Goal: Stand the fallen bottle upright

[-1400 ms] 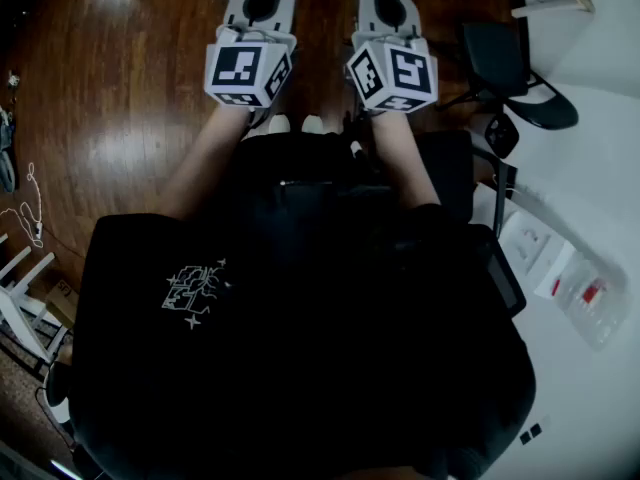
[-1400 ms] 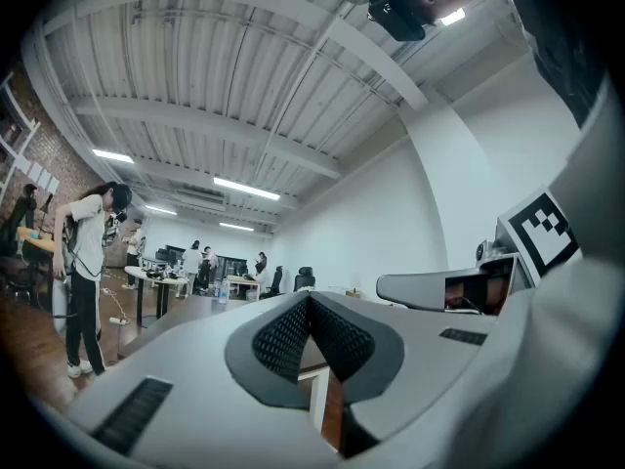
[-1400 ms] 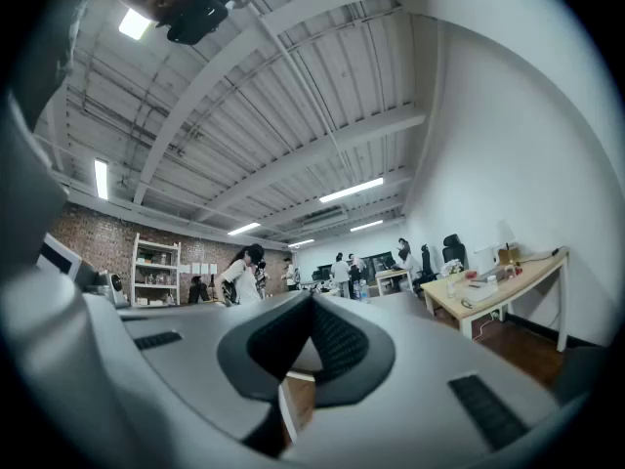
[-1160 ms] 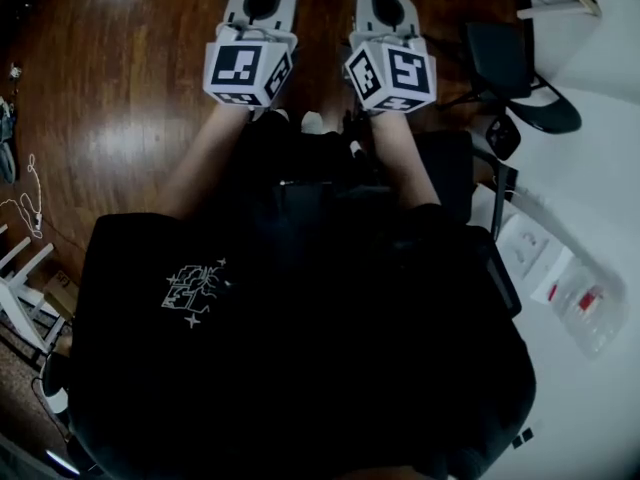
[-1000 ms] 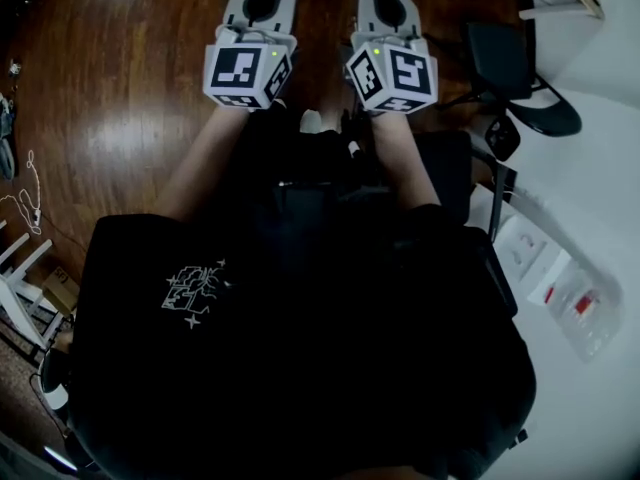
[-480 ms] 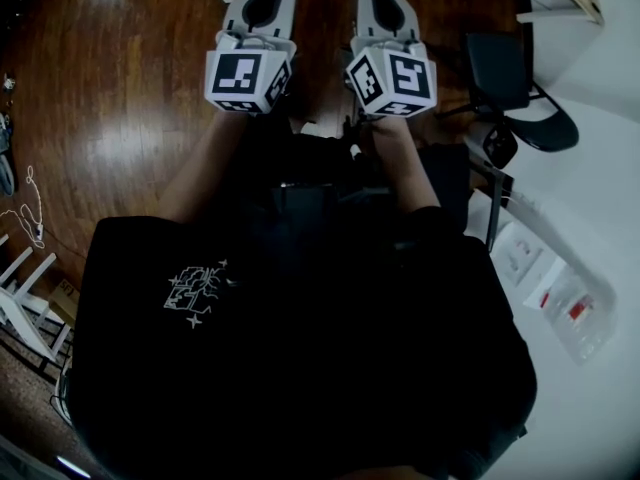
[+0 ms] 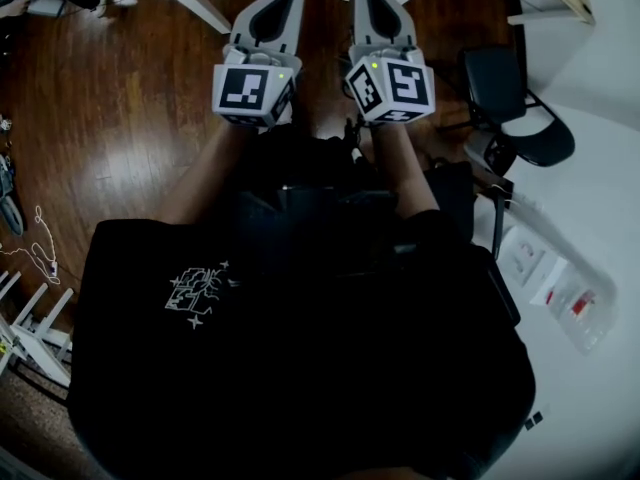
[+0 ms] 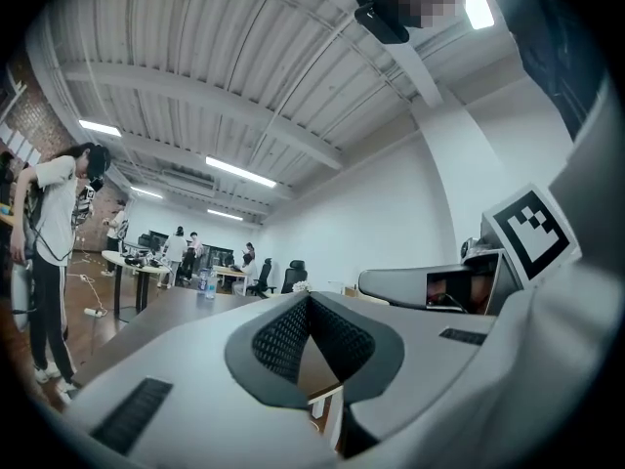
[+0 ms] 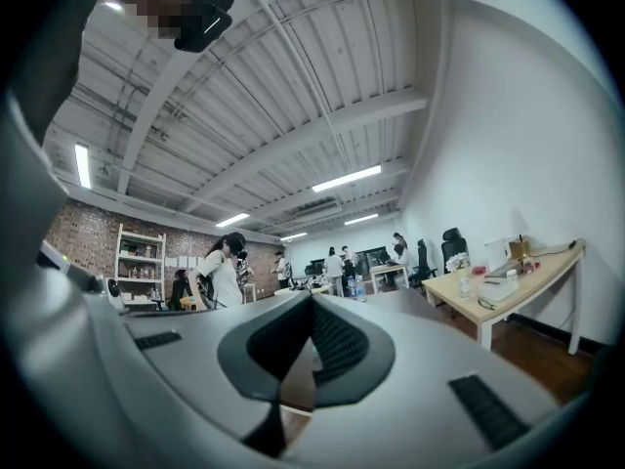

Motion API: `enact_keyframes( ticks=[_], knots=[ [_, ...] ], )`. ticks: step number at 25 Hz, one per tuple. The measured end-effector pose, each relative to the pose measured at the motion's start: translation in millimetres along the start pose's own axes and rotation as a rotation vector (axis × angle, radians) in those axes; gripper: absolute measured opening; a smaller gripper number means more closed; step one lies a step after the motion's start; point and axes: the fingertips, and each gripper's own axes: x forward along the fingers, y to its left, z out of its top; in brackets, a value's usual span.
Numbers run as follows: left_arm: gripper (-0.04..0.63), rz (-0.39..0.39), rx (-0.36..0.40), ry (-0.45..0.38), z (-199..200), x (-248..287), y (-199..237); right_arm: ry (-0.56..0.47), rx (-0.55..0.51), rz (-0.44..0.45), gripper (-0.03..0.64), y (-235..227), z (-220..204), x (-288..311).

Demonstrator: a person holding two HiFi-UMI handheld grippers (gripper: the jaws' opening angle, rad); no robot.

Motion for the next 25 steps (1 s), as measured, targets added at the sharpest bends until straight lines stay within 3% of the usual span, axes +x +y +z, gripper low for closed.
enact_keyframes(
  ticks=[6,17,25],
  knots=[
    [0.0,0.0,0.001,-0.006,-1,26,47,0.001,-0.021,-0.015,0.014,-3,-2,46],
    [0.0,0.044,-0.017,0.019,-11,68,91,0.022,-0.012,0.014,0.014,-21,-8,111],
    [-0.002,0.128,-0.016,0.073,-18,128,113,0.048,0.021,0.057,0.014,-73,-16,163]
  ],
)
